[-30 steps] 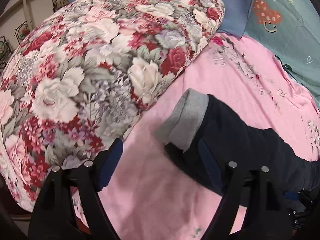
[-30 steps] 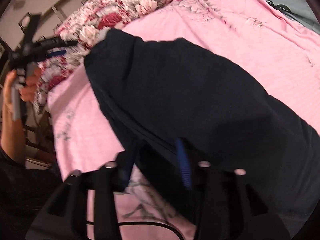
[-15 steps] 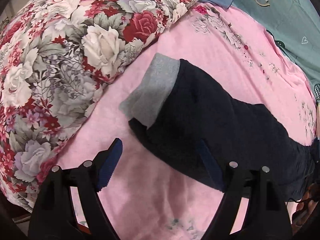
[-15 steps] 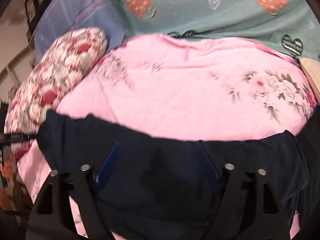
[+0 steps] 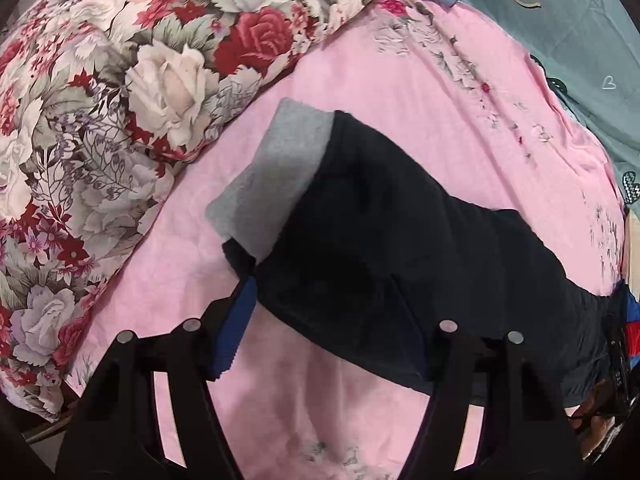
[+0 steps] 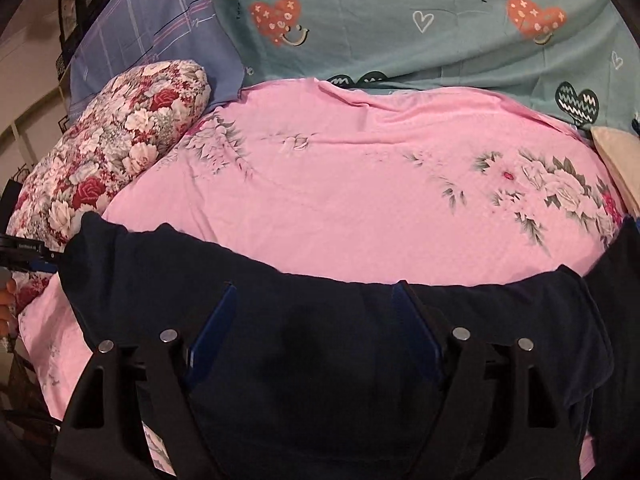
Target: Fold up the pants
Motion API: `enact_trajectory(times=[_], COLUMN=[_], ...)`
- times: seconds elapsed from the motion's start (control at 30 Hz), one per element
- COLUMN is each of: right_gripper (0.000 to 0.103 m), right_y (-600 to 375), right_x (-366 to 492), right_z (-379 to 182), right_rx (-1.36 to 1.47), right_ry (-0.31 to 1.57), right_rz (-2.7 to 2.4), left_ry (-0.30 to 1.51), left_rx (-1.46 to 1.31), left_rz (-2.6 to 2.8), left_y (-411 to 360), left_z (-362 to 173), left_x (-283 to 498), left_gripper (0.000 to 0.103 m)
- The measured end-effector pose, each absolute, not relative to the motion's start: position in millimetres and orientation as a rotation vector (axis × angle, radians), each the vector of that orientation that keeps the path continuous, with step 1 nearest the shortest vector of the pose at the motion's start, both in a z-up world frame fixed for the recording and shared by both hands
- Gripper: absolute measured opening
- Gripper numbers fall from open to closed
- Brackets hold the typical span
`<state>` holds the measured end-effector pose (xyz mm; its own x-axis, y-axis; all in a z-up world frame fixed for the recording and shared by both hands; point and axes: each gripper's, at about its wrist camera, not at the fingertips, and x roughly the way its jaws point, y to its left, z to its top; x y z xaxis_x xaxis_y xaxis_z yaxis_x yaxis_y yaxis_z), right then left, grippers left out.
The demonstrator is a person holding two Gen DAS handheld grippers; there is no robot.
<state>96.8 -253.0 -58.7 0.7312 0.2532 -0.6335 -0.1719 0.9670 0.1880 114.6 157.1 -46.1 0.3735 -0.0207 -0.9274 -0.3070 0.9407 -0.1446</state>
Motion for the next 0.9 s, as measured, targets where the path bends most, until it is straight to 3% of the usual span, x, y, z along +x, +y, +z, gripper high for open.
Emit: enact_trajectory(times=[0.8,0.87,0.9], right_gripper=[0.080,0.080,0.080], right_y=[-256,-256,-256], right_x=[95,96,97], right_z=[-58,-59,-60], right_rx=[0.146,0.148,0.149], right_ry=[0.699,0.703,0.707], right_rz=[0.238,0.238,0.236], left_ry=[1.210,1.187,1.168], left_rx=[-0.443,-0.449,-0.482], left_rz=[0.216,0.246,0.249], left_y=[169,171,174], left_z=[-69,-66,-64], left_x=[136,134,130], left_gripper=[0.062,0.043,0.039])
